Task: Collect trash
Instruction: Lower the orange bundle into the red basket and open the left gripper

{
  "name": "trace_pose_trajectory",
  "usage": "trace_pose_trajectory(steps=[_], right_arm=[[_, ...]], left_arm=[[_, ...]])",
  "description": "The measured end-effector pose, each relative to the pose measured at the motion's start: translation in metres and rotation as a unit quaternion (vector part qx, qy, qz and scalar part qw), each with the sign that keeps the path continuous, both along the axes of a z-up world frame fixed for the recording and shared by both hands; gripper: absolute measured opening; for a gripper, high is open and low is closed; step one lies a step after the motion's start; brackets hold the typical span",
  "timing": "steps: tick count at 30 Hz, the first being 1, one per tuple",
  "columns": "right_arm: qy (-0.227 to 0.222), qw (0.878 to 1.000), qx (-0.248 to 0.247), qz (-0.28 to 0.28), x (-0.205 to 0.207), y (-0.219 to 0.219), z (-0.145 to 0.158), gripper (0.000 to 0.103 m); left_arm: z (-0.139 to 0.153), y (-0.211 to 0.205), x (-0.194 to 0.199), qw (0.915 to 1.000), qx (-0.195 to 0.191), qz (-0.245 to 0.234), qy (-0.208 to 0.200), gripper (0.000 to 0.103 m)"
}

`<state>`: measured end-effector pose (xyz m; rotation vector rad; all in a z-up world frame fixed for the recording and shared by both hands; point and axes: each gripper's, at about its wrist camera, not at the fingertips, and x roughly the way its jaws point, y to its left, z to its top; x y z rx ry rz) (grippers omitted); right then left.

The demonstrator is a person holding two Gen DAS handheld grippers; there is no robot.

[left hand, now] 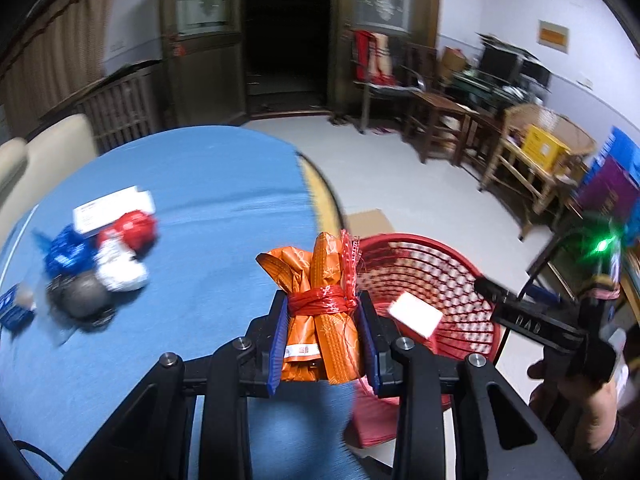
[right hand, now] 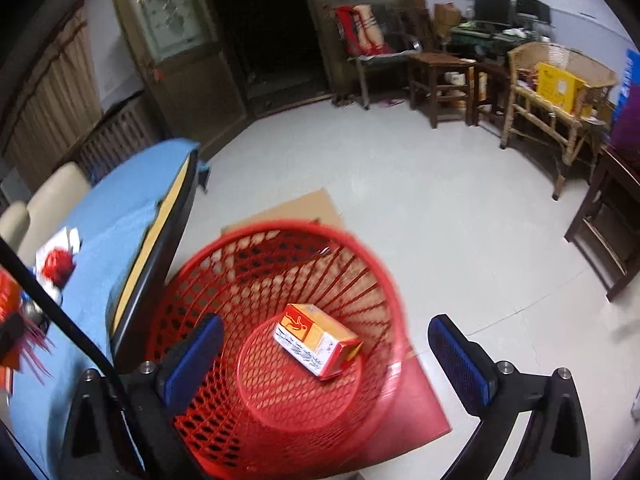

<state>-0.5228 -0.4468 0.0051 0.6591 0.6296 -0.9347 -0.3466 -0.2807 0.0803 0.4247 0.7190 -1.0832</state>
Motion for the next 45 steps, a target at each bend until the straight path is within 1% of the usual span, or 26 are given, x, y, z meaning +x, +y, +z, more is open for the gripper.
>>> trace_pose_trajectory(steps=[6,9,10,11,12,13,14,16,20,24,28,31,35,38,42,43,45], right_arm=[[-0.026,0.998,-0.021,-0.051,-0.036,-0.016,0.022,0.103],[-0.027,0.997,-0.021,-0.067,-0.048,-0.022,0.027,0.103],[-0.028,0.997,-0.021,-0.071,-0.050,-0.024,0.028,0.103],[-0.028,0.997,-0.021,-0.074,-0.052,-0.025,0.029,0.103],[-0.028,0.996,-0.022,-0.076,-0.054,-0.026,0.030,0.103],[-0.027,0.996,-0.022,-0.078,-0.057,-0.027,0.032,0.103],[-0.027,0.996,-0.023,-0.079,-0.058,-0.027,0.034,0.103],[-0.027,0.996,-0.026,-0.079,-0.059,-0.027,0.036,0.103],[-0.029,0.996,-0.028,-0.078,-0.055,-0.028,0.039,0.103],[-0.030,0.997,-0.032,-0.058,-0.040,-0.021,0.042,0.103],[-0.030,0.999,-0.036,-0.024,-0.014,-0.008,0.047,0.103],[-0.023,0.999,-0.034,0.008,0.012,0.005,0.047,0.103],[-0.015,0.998,-0.038,0.051,0.044,0.027,0.051,0.103],[-0.009,0.996,-0.041,0.080,0.065,0.043,0.052,0.103],[0.006,0.992,-0.042,0.122,0.095,0.067,0.050,0.103],[0.009,0.990,-0.041,0.132,0.102,0.074,0.049,0.103],[0.012,0.989,-0.040,0.142,0.110,0.080,0.049,0.103]], left_arm=[[-0.013,-0.043,-0.024,0.9977,0.027,-0.058,0.021,0.035],[-0.020,-0.063,-0.037,0.9954,0.042,-0.082,0.024,0.038],[-0.024,-0.070,-0.040,0.9942,0.052,-0.091,0.024,0.051],[-0.028,-0.075,-0.042,0.9931,0.061,-0.098,0.023,0.073],[-0.032,-0.079,-0.045,0.9920,0.074,-0.101,0.018,0.081],[-0.035,-0.081,-0.046,0.9916,0.080,-0.101,0.012,0.083],[-0.036,-0.080,-0.046,0.9915,0.081,-0.102,0.011,0.084],[-0.033,-0.074,-0.038,0.9922,0.076,-0.097,0.019,0.084],[-0.018,-0.051,-0.009,0.9970,0.049,-0.056,0.021,0.084],[-0.007,-0.020,0.022,0.9994,0.025,-0.001,0.022,0.084],[-0.003,0.019,0.052,0.9982,0.010,0.052,0.030,0.084],[-0.004,0.050,0.072,0.9949,-0.002,0.092,0.041,0.084],[-0.012,0.089,0.100,0.9873,-0.014,0.146,0.061,0.084],[-0.017,0.116,0.119,0.9793,-0.022,0.188,0.072,0.084],[-0.023,0.147,0.150,0.9656,-0.029,0.242,0.092,0.084],[-0.023,0.153,0.159,0.9614,-0.033,0.257,0.092,0.084],[-0.023,0.162,0.175,0.9557,-0.038,0.278,0.090,0.084]])
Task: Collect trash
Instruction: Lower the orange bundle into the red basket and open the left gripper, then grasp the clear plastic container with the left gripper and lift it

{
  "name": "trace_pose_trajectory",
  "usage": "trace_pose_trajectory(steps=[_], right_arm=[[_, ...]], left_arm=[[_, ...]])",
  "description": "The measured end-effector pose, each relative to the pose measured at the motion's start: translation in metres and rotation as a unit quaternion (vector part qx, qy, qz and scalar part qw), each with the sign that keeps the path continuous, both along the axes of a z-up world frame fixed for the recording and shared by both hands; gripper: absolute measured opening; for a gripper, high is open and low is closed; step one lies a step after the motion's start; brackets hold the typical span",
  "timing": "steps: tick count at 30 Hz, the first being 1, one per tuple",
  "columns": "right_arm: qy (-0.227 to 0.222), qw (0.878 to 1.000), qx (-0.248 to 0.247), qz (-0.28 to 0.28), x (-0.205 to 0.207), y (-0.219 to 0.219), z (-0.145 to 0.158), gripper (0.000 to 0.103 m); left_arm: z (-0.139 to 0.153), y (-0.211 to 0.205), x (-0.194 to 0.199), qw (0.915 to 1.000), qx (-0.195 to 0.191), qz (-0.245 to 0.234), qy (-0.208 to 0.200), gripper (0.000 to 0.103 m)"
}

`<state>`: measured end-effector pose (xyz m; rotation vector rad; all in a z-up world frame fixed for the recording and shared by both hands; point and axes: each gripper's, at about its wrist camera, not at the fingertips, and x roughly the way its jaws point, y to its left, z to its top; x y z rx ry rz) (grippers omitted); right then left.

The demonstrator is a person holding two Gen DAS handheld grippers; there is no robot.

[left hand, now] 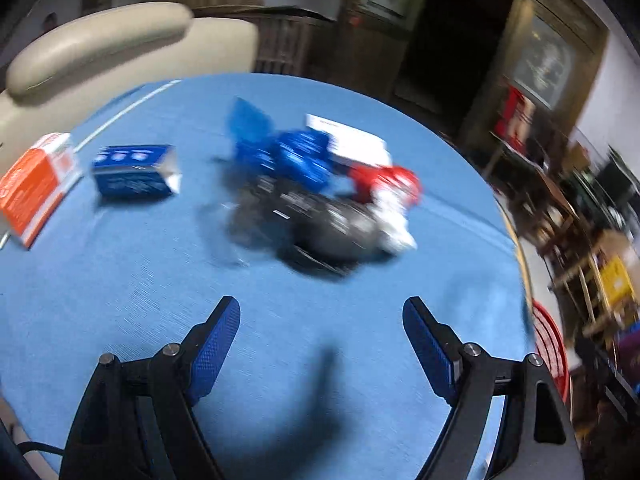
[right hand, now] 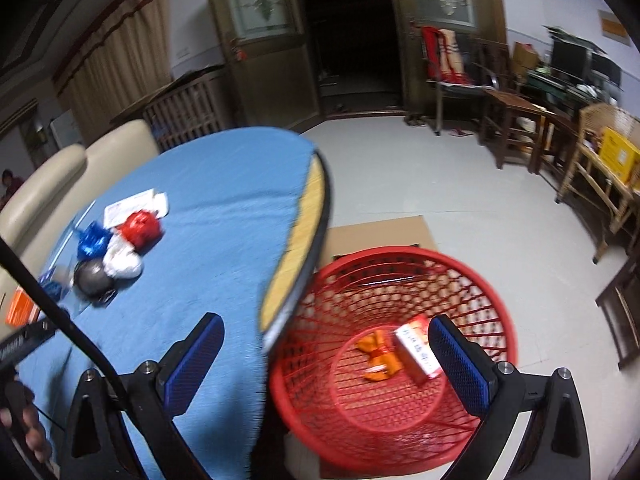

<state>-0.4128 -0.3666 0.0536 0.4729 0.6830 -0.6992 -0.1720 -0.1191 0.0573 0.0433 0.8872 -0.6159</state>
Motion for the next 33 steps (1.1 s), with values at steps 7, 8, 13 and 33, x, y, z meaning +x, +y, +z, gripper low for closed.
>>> trace_pose_trajectory(steps=[7,8,13,33], right_arm=[[0.006,1.000,-0.009,0.025,0.014,0.017,0.002,0.103],[0.007,1.000,-0.009,0.025,0.014,0.017,0.002,0.103],[0.012,1.000,-0.003,0.014,0.010,0.011,0.000,0.103],[0.007,1.000,0.011,0.006,0.007,0.001,-0.007,0.103]], left_arm=[[-0.004,0.006,0.050,0.9984,-0.022,0.051,0.007,0.084],[-0.005,0.003,0.054,0.9983,-0.022,0.054,0.007,0.084],[-0.011,-0.008,0.064,0.9980,-0.017,0.060,0.000,0.084],[-0.018,0.001,0.064,0.9987,-0.005,0.050,-0.013,0.045]])
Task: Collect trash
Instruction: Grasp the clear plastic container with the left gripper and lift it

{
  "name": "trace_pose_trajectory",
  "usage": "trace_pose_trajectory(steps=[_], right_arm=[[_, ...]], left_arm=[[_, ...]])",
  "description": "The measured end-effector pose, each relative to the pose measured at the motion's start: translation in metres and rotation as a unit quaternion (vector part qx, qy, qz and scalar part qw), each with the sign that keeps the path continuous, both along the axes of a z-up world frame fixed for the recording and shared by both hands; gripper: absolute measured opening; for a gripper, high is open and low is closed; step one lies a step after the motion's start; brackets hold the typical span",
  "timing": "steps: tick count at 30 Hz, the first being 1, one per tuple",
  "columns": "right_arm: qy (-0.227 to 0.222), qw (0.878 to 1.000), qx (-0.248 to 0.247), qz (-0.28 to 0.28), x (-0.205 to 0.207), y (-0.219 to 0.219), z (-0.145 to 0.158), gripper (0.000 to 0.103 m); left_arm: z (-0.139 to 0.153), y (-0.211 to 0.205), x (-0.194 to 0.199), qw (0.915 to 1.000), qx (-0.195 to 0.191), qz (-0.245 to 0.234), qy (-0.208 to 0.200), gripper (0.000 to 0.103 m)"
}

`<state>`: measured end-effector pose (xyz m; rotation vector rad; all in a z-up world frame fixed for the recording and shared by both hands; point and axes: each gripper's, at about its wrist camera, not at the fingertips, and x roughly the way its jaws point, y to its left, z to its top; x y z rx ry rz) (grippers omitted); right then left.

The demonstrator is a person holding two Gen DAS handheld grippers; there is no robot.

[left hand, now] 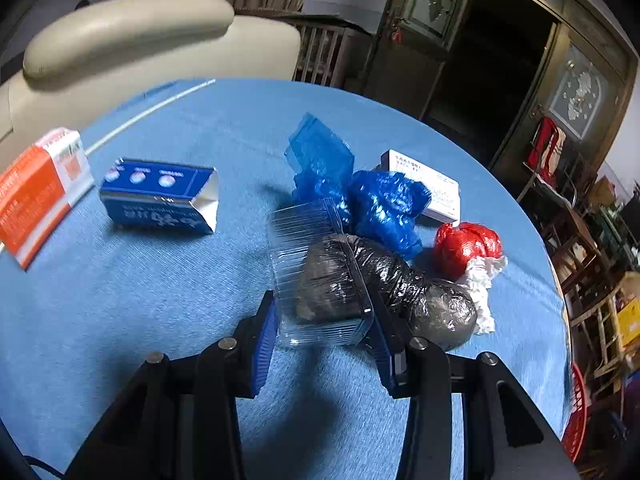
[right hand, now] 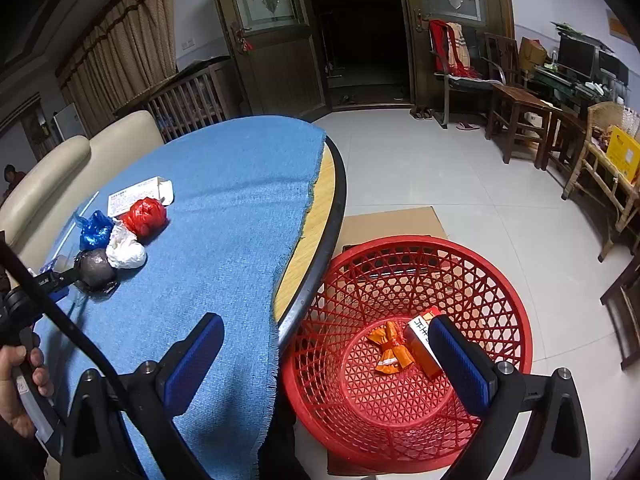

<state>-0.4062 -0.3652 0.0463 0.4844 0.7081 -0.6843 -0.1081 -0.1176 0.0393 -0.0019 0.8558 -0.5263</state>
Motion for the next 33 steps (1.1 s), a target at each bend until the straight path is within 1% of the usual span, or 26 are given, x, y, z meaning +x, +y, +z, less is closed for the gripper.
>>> trace_pose_trajectory(steps=[10,12,16,21,25,29,33], right_arm=[[-0.002,1.000,0.000,0.016,0.008,0.006,0.002,0.103],[-0.004,1.000,-0.001,0.018,0.009,0.008,0.002,0.103],[-0.006,1.000,-0.003,0.018,0.007,0.008,0.004,0.103],[-0.010,1.000,-0.004,0.019,0.007,0.011,0.005,0.103],[-0.011,1.000,-0.005,0.027,0.009,0.015,0.006,0.103],[-0.010,0.999,-0.004,0.049,0.020,0.022,0.008,0.103],[-0.015,0.994,-0.005,0.111,0.051,0.042,0.016,0.103]], left_arm=[[0.022,0.024,-0.025,0.9992,0.010,-0.004,-0.038,0.045],[0.028,0.029,-0.027,0.9989,0.008,-0.001,-0.046,0.045],[0.044,0.040,-0.035,0.9969,0.010,0.010,-0.077,0.045],[0.054,0.056,-0.039,0.9957,0.009,0.020,-0.090,0.045],[0.049,0.068,-0.040,0.9956,0.022,0.027,-0.087,0.045],[0.032,0.081,-0.040,0.9962,0.039,0.040,-0.067,0.045],[0.018,0.091,-0.039,0.9964,0.050,0.049,-0.048,0.045]])
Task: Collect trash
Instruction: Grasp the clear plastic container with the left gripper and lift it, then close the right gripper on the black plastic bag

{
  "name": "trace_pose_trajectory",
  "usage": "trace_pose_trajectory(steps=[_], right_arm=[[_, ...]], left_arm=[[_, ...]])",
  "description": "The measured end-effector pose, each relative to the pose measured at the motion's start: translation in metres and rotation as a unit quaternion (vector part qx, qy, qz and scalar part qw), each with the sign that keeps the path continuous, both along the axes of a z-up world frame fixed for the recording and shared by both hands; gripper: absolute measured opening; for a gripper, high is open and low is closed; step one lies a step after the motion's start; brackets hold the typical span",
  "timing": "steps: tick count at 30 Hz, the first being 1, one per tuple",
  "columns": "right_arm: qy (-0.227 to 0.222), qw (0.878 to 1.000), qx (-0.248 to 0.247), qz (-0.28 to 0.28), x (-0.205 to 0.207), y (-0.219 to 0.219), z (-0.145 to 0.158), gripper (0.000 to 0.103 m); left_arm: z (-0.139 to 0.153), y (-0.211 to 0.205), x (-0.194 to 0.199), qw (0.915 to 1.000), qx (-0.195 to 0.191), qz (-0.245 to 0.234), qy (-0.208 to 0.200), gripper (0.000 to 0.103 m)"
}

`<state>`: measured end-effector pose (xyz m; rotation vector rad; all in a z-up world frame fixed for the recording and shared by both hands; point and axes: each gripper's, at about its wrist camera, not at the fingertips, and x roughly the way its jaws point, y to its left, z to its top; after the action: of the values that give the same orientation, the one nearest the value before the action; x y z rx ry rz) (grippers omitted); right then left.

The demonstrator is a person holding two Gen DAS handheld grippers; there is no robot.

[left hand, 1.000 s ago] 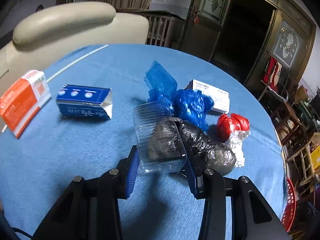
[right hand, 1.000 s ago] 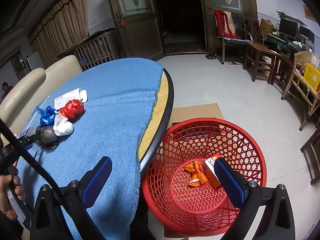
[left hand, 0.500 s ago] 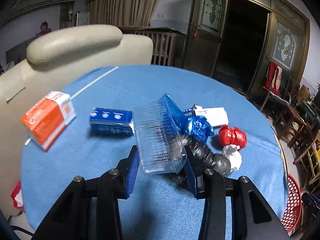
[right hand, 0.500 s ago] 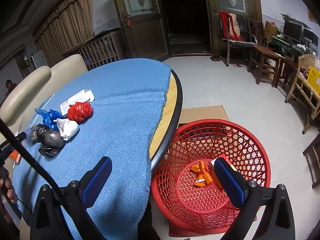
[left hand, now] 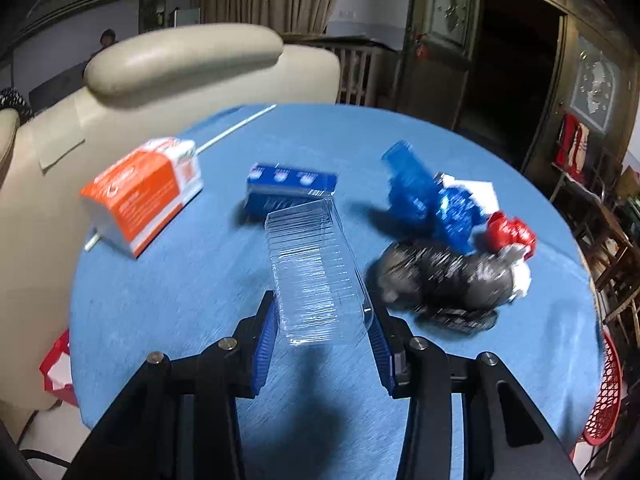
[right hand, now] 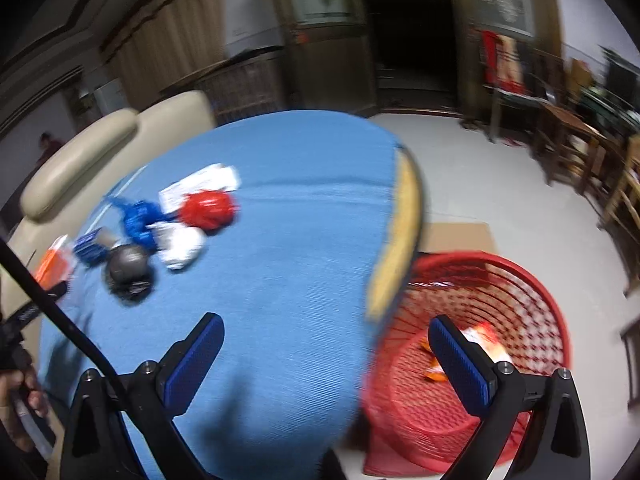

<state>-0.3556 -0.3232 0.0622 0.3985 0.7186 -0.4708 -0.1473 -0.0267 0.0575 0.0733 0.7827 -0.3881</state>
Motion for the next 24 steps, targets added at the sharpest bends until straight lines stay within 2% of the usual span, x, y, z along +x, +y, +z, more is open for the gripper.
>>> trace_pose_trajectory(steps=[6,12,15,24], right_arm=[[-0.016,0.993,-0.002,0.121,0.069,0.043,0.017,0.103],[-0.022,0.974,-0.006,0.223,0.147,0.090,0.024,0.103],[-0.009,0.966,-0.016,0.256,0.178,0.105,0.021,0.103],[0.039,0.951,-0.025,0.305,0.237,0.129,-0.009,0.102]], left_arm=[[-0.009,0.010,0.003,0.9999,0.003,0.004,0.013,0.045],[-0.011,0.016,0.005,0.9998,0.003,0.005,0.018,0.045],[-0.011,0.021,0.007,0.9997,0.001,0.008,0.021,0.045],[-0.018,0.027,0.014,0.9994,0.000,0.012,0.033,0.045]])
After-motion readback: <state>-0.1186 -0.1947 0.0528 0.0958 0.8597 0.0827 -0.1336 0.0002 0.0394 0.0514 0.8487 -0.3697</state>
